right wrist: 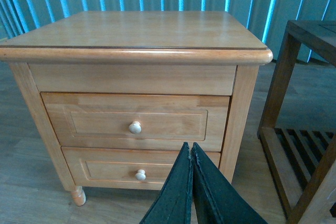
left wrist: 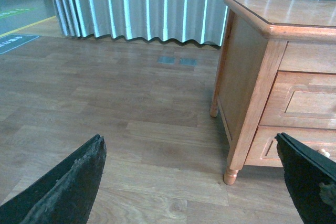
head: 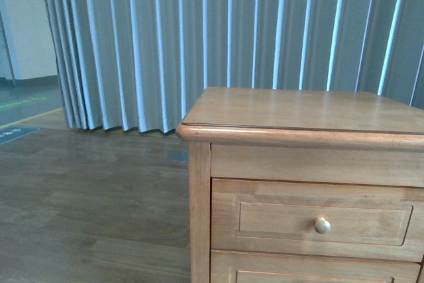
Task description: Put charger into drawer
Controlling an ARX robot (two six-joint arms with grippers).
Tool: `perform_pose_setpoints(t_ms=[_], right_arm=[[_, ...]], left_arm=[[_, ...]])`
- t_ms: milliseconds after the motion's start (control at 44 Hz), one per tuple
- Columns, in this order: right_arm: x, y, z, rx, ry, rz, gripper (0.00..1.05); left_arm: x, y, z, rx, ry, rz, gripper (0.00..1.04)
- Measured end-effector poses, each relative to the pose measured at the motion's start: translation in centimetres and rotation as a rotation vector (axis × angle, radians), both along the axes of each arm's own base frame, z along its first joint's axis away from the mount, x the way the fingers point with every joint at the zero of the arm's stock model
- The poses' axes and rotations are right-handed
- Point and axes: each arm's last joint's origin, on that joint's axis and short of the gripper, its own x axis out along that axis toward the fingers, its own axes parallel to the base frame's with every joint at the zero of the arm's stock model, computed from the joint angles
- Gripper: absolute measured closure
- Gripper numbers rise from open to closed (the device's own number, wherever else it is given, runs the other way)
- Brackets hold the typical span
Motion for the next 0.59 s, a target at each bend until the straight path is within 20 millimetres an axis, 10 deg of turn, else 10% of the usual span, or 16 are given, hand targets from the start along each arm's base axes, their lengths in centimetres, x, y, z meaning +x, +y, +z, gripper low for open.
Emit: perform_pose_setpoints(t_ms=[591], right_arm=[[-1.3,0.0,-2.1,0.000,-0.008,0.001,1.03]], left_arm=[[0.0,0.0,0.0,0.000,0.000,0.000,0.06]])
